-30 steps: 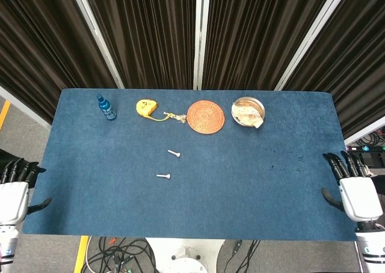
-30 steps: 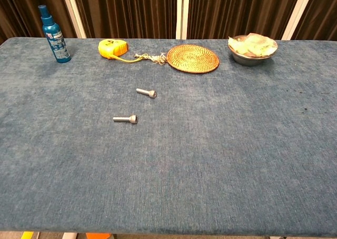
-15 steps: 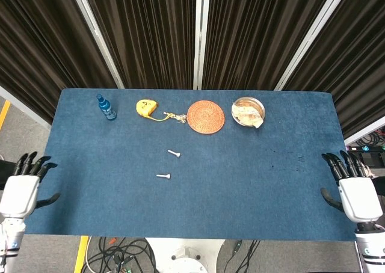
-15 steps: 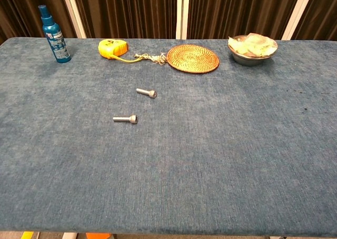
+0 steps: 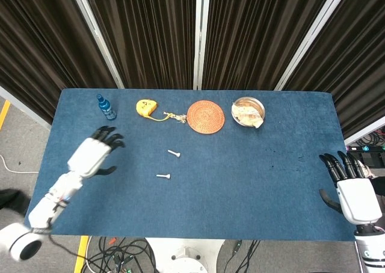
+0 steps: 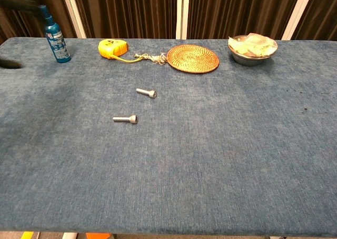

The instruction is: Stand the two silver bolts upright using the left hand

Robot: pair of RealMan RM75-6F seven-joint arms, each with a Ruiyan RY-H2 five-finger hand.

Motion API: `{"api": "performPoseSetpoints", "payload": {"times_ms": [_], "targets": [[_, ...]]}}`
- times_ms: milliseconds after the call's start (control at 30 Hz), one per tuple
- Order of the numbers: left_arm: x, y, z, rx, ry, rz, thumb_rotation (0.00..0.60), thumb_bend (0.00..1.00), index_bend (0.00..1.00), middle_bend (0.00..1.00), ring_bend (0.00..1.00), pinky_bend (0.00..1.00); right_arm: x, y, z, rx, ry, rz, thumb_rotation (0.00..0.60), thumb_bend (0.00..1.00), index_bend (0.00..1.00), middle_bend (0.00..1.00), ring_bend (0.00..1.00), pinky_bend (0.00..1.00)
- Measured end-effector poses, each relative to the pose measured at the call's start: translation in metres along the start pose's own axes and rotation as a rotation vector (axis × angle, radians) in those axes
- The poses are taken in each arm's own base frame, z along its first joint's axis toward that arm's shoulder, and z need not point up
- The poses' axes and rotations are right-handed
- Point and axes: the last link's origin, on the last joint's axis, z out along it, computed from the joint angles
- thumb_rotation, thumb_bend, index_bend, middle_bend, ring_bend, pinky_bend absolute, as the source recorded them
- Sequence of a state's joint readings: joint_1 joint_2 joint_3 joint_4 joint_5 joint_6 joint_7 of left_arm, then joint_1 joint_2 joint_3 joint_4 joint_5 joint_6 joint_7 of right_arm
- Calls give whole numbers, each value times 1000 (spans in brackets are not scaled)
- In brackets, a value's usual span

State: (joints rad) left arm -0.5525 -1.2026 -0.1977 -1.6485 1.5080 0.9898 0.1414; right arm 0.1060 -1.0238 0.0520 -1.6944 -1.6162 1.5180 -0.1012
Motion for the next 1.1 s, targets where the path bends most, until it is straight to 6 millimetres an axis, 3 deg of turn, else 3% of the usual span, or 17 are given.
{"api": "performPoseSetpoints", "payload": {"times_ms": [300,600,1100], "targets": [[-30,42,86,-119,-101,79,600,230,399,266,137,114,2,6,-1,-30,0,-10,600,186,95,140,0,9],[-57,63,146,-115,-178,161,600,239,427,240,96,38,3,12,-1,-56,-6,-16,600,186,95,140,0,9],[-85,90,176,-48,-259,138,600,277,477,203,35,0,2,18,0,-74,-15,-10,600,186,95,140,0,8]]}}
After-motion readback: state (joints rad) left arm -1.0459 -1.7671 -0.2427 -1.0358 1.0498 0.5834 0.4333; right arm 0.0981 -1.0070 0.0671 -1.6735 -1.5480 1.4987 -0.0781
